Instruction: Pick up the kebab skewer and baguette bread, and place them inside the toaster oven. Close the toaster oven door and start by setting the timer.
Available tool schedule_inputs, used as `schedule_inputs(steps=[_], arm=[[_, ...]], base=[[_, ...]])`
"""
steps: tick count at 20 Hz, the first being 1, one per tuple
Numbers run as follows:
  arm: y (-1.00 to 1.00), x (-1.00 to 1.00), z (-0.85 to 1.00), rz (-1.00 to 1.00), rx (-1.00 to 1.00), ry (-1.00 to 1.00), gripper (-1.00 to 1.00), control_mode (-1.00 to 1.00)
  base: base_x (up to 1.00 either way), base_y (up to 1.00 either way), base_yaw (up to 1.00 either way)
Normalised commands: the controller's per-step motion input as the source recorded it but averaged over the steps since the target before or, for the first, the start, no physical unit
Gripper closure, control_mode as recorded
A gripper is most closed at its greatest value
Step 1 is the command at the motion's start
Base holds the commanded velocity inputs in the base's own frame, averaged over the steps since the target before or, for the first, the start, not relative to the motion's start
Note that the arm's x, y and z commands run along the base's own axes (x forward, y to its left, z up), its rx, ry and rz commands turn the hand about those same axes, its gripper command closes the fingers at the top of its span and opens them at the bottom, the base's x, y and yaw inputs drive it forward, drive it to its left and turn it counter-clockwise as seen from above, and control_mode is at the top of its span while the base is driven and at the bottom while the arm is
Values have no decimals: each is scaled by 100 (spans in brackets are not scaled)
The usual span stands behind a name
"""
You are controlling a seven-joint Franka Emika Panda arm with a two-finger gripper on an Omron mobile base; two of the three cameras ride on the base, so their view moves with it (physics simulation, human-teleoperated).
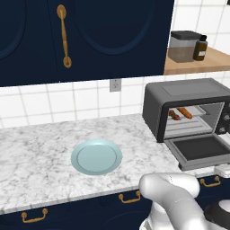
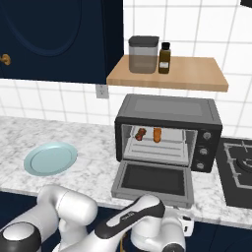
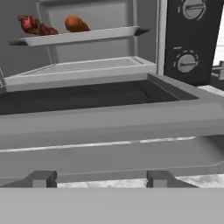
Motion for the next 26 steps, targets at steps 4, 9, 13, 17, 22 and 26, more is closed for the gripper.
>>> schedule_inputs(steps=[4,9,13,17,22,26], arm=[[8,16,53,-6,2,-8,-100,-100],[15,27,52,-7,1,-9,-100,-100],[21,39,41,-8,0,-9,-100,-100],[23,42,26,-6,0,-8,-100,-100],[25,48,17,-3,0,-6,-100,-100],[25,52,12,-3,1,-6,-100,-100]], base=[[0,0,0],[0,0,0],[0,0,0],[0,0,0],[0,0,0],[0,0,0]])
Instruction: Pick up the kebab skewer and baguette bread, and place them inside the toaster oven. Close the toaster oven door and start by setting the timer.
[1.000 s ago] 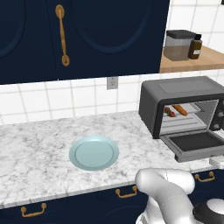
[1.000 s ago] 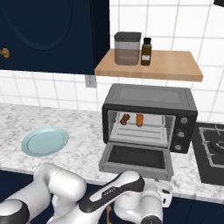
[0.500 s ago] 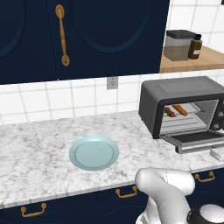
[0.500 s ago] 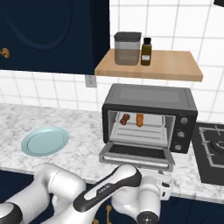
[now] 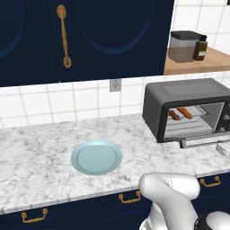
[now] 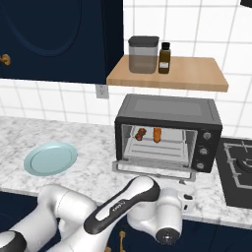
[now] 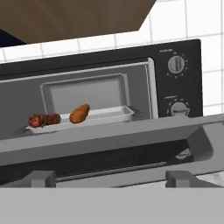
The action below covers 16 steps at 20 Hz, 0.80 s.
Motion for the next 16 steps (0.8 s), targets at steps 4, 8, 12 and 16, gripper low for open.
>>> schedule_inputs(steps=[4,8,12,16], arm=[[23,54,2,-3,0,-4,-100,-100],[24,54,0,-3,0,-1,-100,-100],[19,48,0,-1,0,0,-100,-100],[18,47,0,0,0,0,-100,-100]], base=[[0,0,0],[0,0,0],[0,0,0],[0,0,0]])
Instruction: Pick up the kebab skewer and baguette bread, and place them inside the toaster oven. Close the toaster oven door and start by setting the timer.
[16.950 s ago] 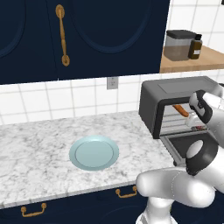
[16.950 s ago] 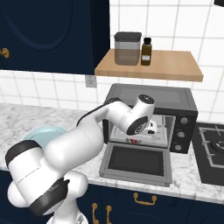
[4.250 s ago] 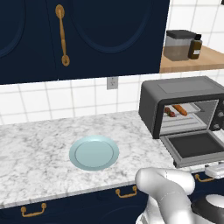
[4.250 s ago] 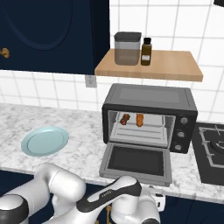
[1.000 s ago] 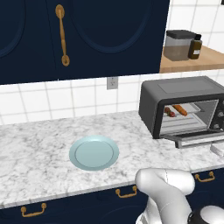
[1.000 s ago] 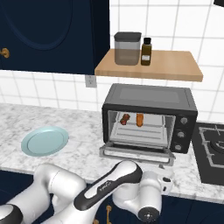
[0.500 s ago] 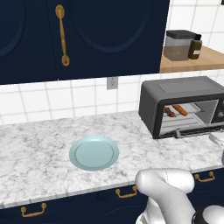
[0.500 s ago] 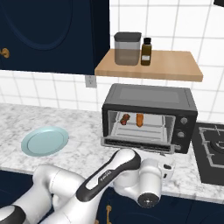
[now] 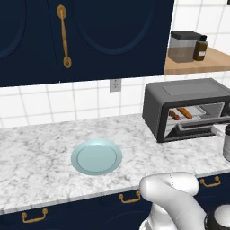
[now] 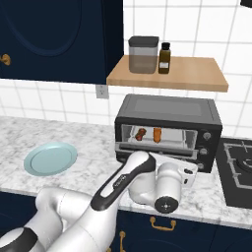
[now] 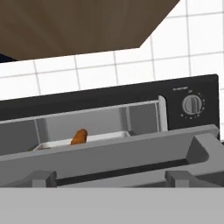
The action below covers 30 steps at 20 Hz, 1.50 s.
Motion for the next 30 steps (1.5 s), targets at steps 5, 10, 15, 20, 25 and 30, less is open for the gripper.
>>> schedule_inputs(steps=[5,10,15,20,25,30], arm=[[14,47,0,0,2,0,-100,-100],[11,40,0,0,2,1,-100,-100],[7,33,0,0,3,4,-100,-100],[9,30,0,0,3,5,-100,-100],[9,31,0,0,2,4,-100,-100],[8,22,2,0,2,1,-100,-100]], base=[[0,0,0],[0,0,0],[0,0,0],[0,0,0],[0,0,0],[0,0,0]])
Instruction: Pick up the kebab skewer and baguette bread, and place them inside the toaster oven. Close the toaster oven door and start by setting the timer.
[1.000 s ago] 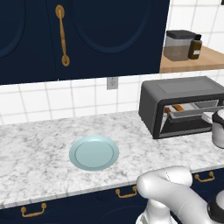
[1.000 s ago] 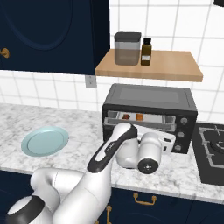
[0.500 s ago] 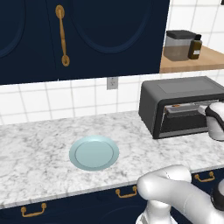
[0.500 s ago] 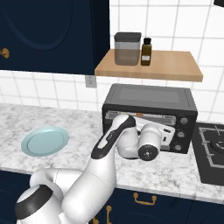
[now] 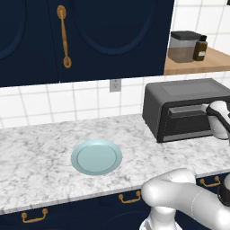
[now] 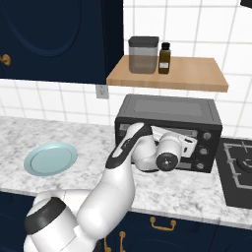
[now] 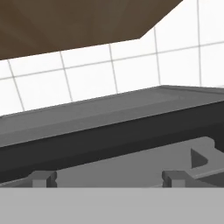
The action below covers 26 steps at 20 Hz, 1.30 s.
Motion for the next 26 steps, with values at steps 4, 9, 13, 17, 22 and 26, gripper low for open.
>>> schedule_inputs(steps=[4,9,13,17,22,26], arm=[[5,2,18,0,1,0,-100,-100],[0,0,43,0,1,-1,-100,-100],[-16,-27,17,0,0,0,-100,-100],[-58,-60,0,2,0,0,-100,-100],[-62,-52,0,5,0,0,-100,-100],[-50,-36,-4,6,0,0,-100,-100]], base=[[0,0,0],[0,0,0],[0,0,0],[0,0,0],[0,0,0],[0,0,0]])
